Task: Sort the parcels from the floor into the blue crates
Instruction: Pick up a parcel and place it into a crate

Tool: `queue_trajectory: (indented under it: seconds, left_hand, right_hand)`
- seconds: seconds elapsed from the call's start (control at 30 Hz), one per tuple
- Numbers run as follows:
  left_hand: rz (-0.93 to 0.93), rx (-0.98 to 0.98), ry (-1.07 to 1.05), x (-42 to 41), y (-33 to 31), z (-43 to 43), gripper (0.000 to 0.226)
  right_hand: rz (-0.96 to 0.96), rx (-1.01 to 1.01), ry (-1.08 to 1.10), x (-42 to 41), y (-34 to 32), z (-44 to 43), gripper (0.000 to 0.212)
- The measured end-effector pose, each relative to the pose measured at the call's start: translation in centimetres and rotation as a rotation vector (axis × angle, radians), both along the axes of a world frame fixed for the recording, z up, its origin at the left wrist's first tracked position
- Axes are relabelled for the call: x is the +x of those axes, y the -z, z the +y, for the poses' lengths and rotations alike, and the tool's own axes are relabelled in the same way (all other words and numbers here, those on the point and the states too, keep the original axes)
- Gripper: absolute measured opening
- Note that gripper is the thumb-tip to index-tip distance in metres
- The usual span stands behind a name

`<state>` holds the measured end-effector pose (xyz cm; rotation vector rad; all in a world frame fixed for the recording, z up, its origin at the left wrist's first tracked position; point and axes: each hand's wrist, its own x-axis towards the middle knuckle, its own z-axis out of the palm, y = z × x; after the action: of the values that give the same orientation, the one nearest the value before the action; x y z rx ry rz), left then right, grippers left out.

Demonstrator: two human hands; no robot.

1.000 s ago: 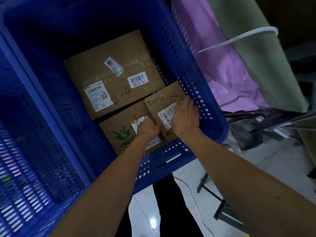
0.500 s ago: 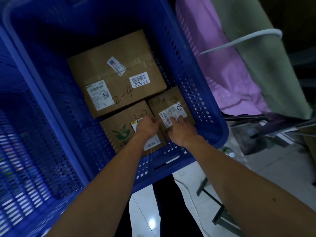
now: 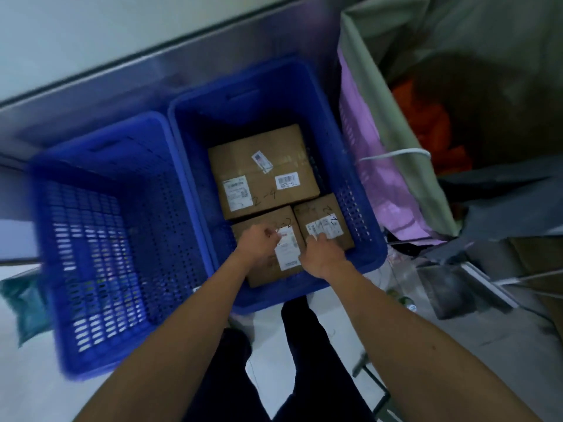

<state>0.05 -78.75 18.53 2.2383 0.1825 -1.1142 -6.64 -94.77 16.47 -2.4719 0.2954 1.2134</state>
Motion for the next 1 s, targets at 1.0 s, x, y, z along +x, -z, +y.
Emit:
queue_trajectory:
  seconds: [1.0]
  left_hand:
    - [-0.321, 0.05, -0.631, -27.4, -18.1, 38.2, 0.026]
  right_hand:
    - [-0.289, 0.126, -0.564, -14.5, -17.2, 34.0, 0.039]
